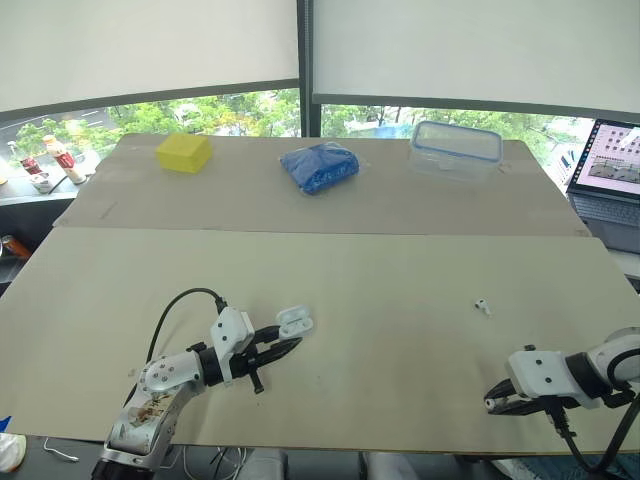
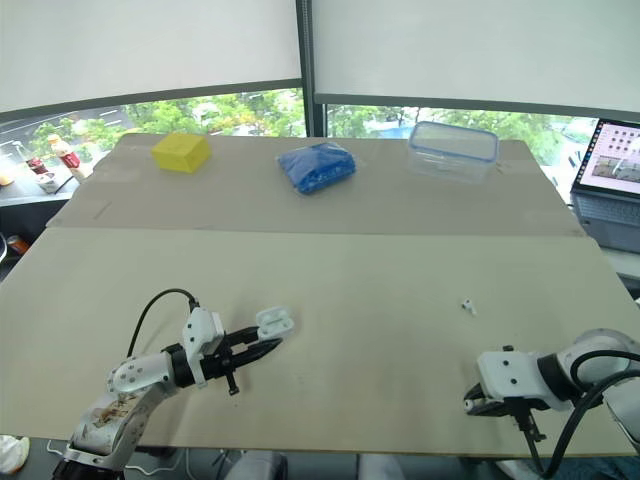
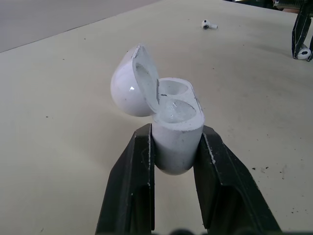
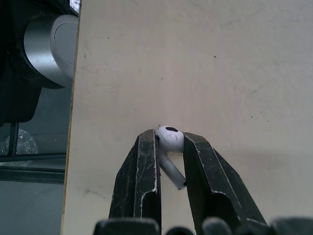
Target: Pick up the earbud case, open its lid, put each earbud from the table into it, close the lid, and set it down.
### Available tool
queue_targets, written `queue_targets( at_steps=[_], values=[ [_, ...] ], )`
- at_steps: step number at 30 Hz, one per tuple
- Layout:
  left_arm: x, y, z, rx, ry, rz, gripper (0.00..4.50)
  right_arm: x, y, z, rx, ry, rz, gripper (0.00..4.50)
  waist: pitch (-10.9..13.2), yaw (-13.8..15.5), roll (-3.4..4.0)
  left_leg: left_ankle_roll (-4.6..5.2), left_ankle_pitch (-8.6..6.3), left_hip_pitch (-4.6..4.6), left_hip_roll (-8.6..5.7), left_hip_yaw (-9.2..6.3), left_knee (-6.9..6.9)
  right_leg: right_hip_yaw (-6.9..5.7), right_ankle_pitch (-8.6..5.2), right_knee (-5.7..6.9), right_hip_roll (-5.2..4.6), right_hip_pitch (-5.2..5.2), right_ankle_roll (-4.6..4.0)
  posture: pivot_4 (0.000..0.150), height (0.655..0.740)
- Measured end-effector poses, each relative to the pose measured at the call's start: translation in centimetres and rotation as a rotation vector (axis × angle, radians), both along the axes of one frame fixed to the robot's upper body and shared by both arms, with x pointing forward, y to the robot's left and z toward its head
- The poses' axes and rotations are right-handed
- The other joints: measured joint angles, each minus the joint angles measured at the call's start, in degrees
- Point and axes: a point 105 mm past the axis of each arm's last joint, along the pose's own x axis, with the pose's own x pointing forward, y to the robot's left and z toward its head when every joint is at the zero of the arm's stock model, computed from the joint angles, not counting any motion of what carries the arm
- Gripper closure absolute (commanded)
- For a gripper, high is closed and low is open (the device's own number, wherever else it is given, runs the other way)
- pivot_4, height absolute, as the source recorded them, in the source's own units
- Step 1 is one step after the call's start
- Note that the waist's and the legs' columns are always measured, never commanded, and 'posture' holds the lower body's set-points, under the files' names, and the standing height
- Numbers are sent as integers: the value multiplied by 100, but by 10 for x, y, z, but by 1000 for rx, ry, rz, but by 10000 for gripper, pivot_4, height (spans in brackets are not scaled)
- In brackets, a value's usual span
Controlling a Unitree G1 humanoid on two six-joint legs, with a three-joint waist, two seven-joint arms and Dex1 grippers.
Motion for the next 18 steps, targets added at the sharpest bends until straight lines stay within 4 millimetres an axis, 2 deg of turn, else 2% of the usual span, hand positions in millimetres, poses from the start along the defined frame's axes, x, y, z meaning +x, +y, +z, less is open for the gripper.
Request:
queue_targets(
  at_steps=[4, 11, 15, 18],
  values=[
    [-1, -1, 2, -1, -8, -5, 39149, 2, -1, 0, 0, 0, -32, 18515, -3, 6, -15, 0, 0, 4, 1, 0, 0, 0, 0, 1, 1, 3, 0, 1500, 6995],
    [-1, -2, 1, 2, 8, -5, 39149, -1, 0, 4, -9, -12, -55, 18392, -2, 26, -15, 0, 0, 2, 0, 0, 0, 0, 0, 2, 0, 1, 0, 1500, 6995],
    [-1, -2, 1, 3, 11, -5, 39149, 2, 7, 24, -117, -99, -31, 18392, 1, 25, 4, 0, 0, 0, 2, 0, -2, 0, 0, 2, 2, -2, 0, 1500, 6995],
    [-2, -2, 0, 4, 17, -4, 39149, 1, 15, 30, -178, -119, -7, 18392, 1, 40, 4, 0, 0, -2, 1, 0, -1, -1, 0, 0, 0, -2, 1, 1500, 6995]
  ],
)
